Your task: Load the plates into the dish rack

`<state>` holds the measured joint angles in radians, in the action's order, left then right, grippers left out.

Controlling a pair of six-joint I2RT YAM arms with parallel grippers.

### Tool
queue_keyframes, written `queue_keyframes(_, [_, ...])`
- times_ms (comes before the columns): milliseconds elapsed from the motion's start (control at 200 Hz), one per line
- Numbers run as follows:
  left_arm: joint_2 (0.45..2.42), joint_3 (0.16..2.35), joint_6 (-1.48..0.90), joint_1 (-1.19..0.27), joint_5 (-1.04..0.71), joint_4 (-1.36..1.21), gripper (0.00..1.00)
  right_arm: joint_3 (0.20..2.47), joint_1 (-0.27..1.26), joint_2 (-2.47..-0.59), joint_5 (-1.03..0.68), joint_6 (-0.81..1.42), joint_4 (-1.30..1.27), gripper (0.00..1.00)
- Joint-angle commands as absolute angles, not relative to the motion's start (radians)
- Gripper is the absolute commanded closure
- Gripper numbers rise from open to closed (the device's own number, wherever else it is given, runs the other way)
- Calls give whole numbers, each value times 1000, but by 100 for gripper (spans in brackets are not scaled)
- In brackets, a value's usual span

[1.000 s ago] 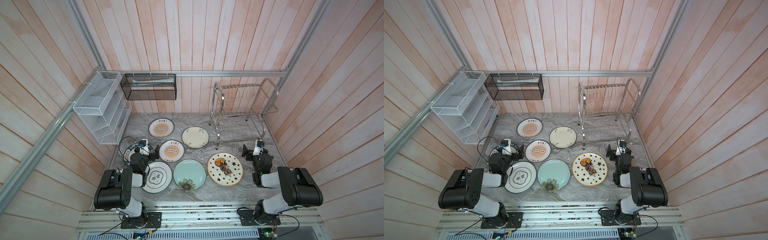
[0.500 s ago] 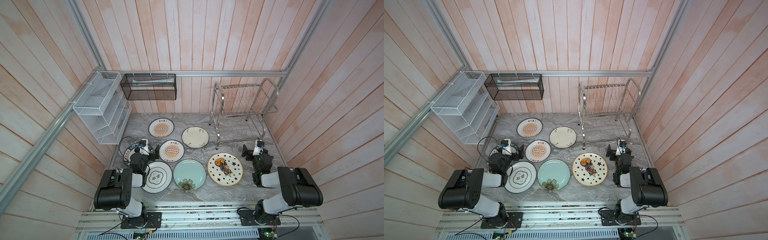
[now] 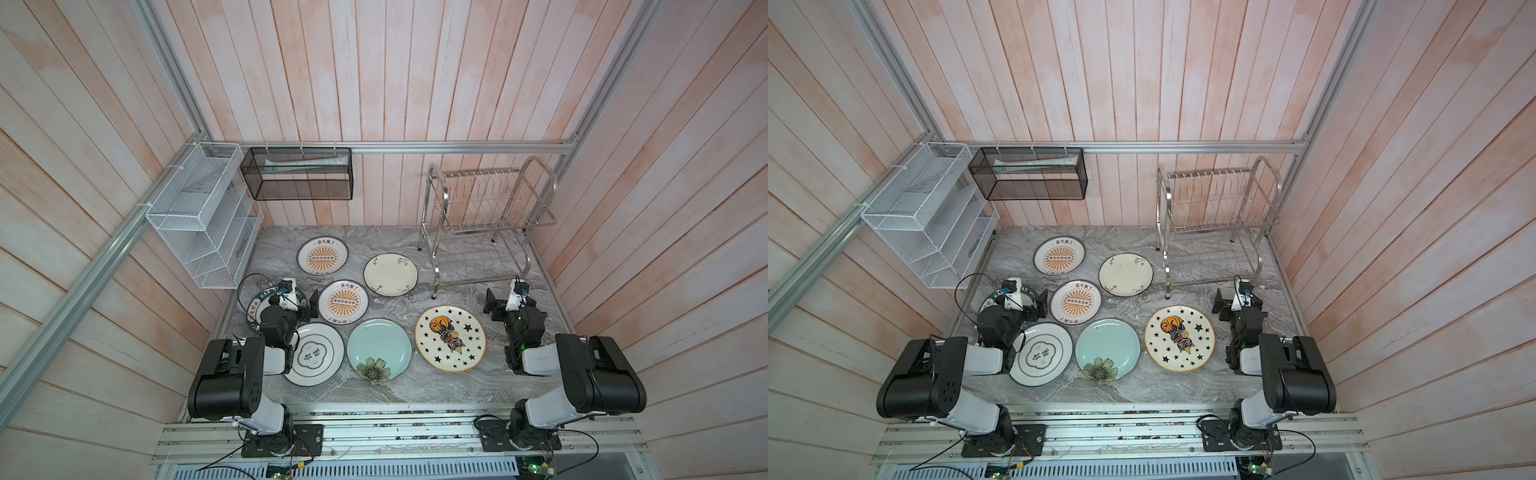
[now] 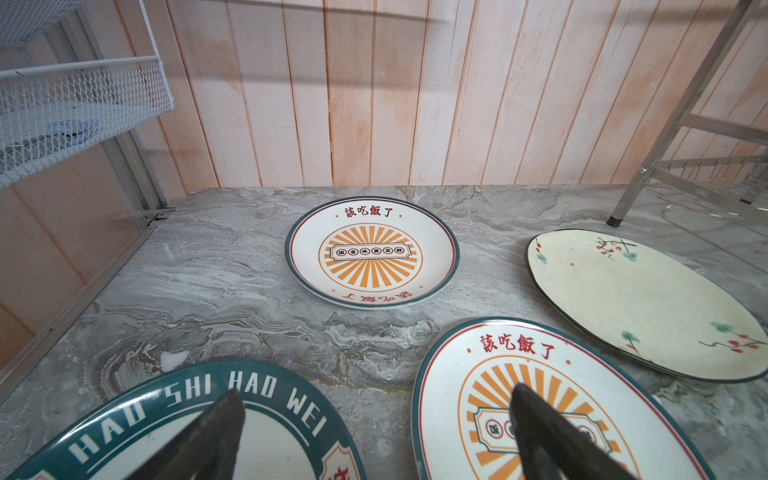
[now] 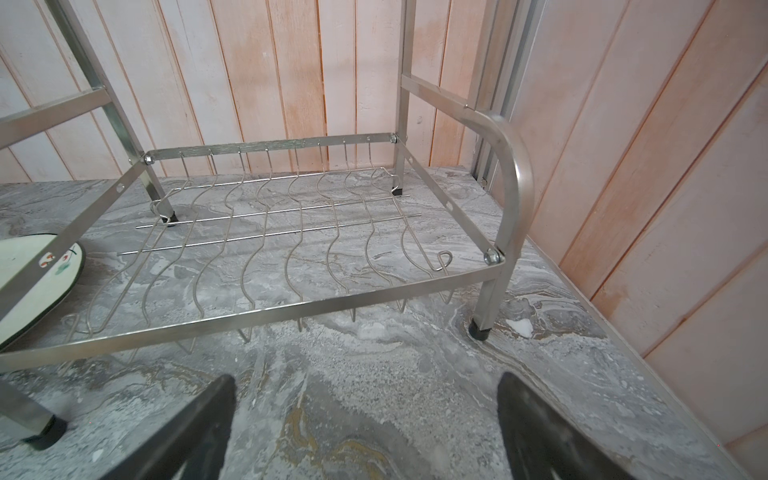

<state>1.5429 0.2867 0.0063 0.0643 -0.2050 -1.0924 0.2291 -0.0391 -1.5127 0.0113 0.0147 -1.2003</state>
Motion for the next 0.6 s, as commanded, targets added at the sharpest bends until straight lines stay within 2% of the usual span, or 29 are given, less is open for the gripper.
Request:
queue_keyframes(0, [1537, 291, -1, 69, -213, -1099, 0, 220, -36, -1431, 48, 24, -1177, 2])
queue_keyframes(130, [1531, 309, 0, 55, -166, -1086, 0, 187, -34, -1346, 74, 28, -1158, 2])
queue_keyframes(220, [1459, 382, -20, 46, -74, -876, 0, 191, -31, -1248, 98, 25, -1059, 2])
queue_keyframes(390, [1285, 371, -69, 23, 54, -794, 0, 192, -9, -1013, 155, 74, -918, 2])
queue_keyframes(495, [1147, 426, -177, 9, 48, -652, 0, 231, -6, -894, 237, 186, -774, 2])
queue_keyframes(595, [1063, 501, -249, -8, 12, -514, 0, 330, -6, -862, 318, 262, -561, 2])
